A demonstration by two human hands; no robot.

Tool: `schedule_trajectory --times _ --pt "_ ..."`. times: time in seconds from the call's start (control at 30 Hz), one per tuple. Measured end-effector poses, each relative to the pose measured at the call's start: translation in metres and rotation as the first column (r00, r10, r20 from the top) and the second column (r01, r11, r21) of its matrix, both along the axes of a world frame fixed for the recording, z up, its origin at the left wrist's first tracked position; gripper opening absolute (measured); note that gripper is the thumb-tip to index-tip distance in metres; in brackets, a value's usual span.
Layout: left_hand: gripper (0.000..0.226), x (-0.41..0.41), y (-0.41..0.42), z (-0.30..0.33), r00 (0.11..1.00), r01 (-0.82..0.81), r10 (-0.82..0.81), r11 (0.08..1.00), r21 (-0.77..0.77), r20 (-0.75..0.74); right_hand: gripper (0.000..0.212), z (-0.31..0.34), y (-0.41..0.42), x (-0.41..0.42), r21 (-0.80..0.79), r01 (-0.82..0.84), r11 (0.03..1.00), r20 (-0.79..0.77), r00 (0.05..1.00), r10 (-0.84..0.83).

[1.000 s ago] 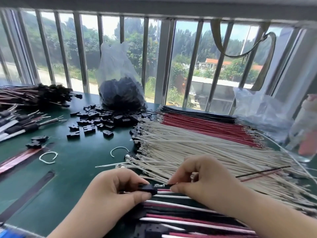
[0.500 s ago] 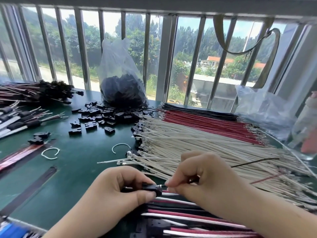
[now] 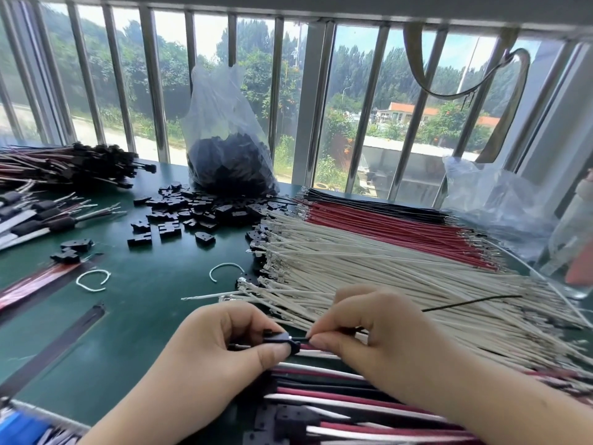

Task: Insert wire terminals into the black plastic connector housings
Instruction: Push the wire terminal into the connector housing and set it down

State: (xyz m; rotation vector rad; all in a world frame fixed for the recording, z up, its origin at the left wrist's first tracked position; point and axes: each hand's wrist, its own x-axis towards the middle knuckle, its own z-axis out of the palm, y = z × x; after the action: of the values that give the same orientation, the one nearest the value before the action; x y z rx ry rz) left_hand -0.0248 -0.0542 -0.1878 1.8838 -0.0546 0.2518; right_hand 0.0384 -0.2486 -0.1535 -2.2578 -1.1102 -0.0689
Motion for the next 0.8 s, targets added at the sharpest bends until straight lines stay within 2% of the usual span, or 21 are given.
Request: schedule_trajectory --times 0.07,0.3,0.47,0.53,0.63,0.73,0.8 --pt "0.016 0.001 -0.001 0.001 1.0 -0.019 0.019 0.999 -0.031 0.011 0.014 -0.003 0.003 -0.002 0.048 -0.016 0.999 0.043 0.999 0.014" --pt "0.013 0.004 -0.004 0.001 0.997 -0.009 0.011 1.0 -0.017 0.078 0.005 -0.006 0.006 -0.001 0.118 -0.024 0.993 0.011 1.0 0.023" --pt "0.015 0.0 -0.001 0.002 0.995 -0.039 0.05 0.991 -0.13 0.086 0.003 0.0 0.007 0.01 0.101 -0.004 0.995 -0.027 1.0 0.007" --pt "0.023 -0.002 0.001 0.003 0.992 -0.074 0.093 0.978 -0.193 0.091 0.019 0.002 0.001 0.014 0.056 -0.022 0.998 -0.094 0.995 0.027" --pt "0.034 -0.005 0.004 0.005 0.987 -0.084 0.127 0.926 -0.367 0.095 0.035 0.015 -0.022 0.02 -0.002 -0.021 1.0 -0.289 0.957 0.019" --pt "0.026 -0.019 0.005 0.008 0.982 0.01 0.032 0.975 -0.224 0.184 0.042 0.035 -0.046 0.022 -0.061 -0.109 0.992 -0.494 0.867 0.065" --pt "0.018 -0.03 0.006 0.006 0.961 -0.009 0.011 1.0 -0.011 0.277 0.033 0.042 -0.053 0.02 -0.173 -0.214 0.961 -0.51 0.855 0.098"
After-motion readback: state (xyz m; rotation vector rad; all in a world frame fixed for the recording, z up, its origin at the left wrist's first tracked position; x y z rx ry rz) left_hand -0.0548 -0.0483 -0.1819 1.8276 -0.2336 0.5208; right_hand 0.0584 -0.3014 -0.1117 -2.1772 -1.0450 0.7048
